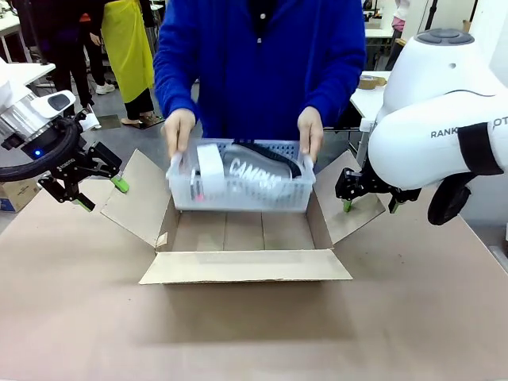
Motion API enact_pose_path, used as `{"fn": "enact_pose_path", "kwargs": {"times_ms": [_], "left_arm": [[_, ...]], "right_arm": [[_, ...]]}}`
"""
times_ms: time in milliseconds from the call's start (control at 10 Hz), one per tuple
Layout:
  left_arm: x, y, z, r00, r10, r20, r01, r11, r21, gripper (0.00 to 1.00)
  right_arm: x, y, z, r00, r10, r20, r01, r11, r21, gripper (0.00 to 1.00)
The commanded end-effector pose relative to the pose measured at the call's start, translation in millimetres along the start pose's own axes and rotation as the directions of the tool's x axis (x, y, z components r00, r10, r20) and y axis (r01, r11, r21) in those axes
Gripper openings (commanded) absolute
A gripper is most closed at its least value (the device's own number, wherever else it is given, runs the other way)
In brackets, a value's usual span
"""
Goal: Pack the gift set into the box.
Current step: Lift both hands away from the flaps of the Package Box.
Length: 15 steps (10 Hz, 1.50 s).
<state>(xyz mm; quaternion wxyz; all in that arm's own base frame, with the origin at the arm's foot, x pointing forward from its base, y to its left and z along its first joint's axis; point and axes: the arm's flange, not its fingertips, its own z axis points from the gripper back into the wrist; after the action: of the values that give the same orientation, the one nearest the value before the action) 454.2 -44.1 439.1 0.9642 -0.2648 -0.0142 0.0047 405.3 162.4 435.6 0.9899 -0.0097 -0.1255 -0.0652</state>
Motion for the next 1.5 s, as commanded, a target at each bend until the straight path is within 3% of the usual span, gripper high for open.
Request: {"fn": "enact_pose_path", "kwargs": {"times_ms": [0, 1400], "left_arm": [[-1.8, 0.0, 0.5, 1.000, 0.005, 0.005, -0.006, 1.000, 0.018, 1.00], [0.0, 0.0, 0.0, 1.000, 0.000, 0.000, 0.000, 1.000, 0.000, 1.00]], "right_arm": [[2.3, -0.3, 3.2, 1.000, -0.001, 0.006, 0.001, 1.000, -0.018, 1.00], [0.0, 0.0, 0.0, 1.000, 0.000, 0.000, 0.000, 1.000, 0.000, 1.00]]}}
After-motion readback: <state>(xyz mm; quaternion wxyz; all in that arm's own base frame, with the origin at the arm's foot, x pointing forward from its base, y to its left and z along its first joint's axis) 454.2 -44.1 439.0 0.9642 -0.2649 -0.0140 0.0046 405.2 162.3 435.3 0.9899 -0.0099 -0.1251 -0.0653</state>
